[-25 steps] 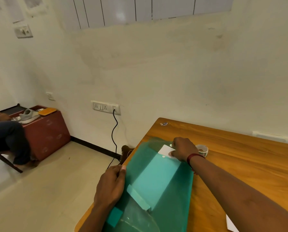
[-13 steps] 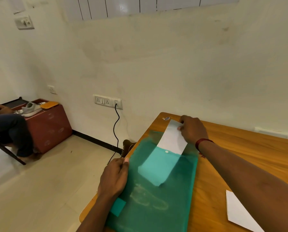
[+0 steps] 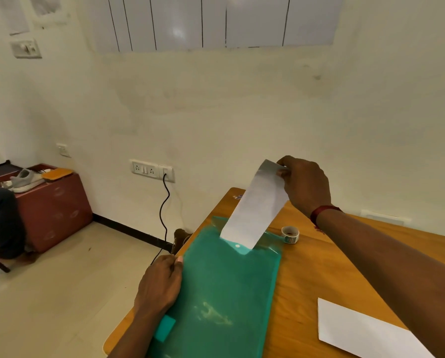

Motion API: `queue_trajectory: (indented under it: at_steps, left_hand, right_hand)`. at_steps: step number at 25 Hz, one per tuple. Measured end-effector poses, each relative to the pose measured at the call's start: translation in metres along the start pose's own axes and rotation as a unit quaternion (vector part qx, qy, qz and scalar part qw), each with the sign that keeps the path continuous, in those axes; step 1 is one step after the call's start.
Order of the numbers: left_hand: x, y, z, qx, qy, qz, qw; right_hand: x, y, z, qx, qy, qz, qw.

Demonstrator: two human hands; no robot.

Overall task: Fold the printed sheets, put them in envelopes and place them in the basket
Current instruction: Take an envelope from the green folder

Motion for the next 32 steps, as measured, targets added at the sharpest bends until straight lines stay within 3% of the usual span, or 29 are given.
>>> queue_trajectory:
  at_steps: [8,13,17,22,24,26,28,30,32]
  left_hand:
    - [-0.021,-0.019,-0.012,0.031,-0.055,-0.013,0.998]
    - [-0.046,-0.019,-0.021,0.018,-0.169,-0.016,0.985]
    - [-0.05,-0.023,-0.025,0.053,-0.202,-0.012,0.978]
    - [-0.068,-0.049,-0.006,0.058,-0.19,0.087,0.976]
    - [-0.085,-0.073,-0.005,0.035,-0.212,0.007,0.977]
    - [-0.081,-0.089,-0.013,-0.031,-0.214,-0.153,0.964]
    - [-0.055,-0.103,-0.031,-0.121,-0.192,-0.316,0.921]
    - [-0.017,-0.123,-0.057,-0.2,-0.152,-0.449,0.857]
    - [0.018,-0.158,-0.079,-0.217,-0.079,-0.504,0.832]
  right_hand:
    - [-0.072,0.008,-0.015,0.004,-0.072,0.056,0.996]
    - [-0.087,-0.01,-0.046,0.118,-0.079,0.165,0.976]
    - [-0.075,-0.039,-0.094,0.266,-0.046,0.284,0.92]
    - [-0.068,-0.053,-0.164,0.393,-0.008,0.444,0.805]
    - [-0.067,-0.061,-0.193,0.44,-0.005,0.474,0.762]
    - [-0.064,-0.072,-0.225,0.495,-0.015,0.484,0.722]
    - [-0.065,-0.083,-0.254,0.528,-0.04,0.488,0.694]
    - [-0.077,-0.098,-0.273,0.545,-0.078,0.47,0.69]
    - [-0.087,-0.11,-0.291,0.568,-0.095,0.44,0.689]
Point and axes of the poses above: each hand's wrist, its own z-axis towards the middle knuckle, its own x-axis out of the palm, y = z × x, the point moved 10 cm from there along z, towards the middle knuckle, and after that the axes turned 7 degrees about x, right-handed, at the moved point
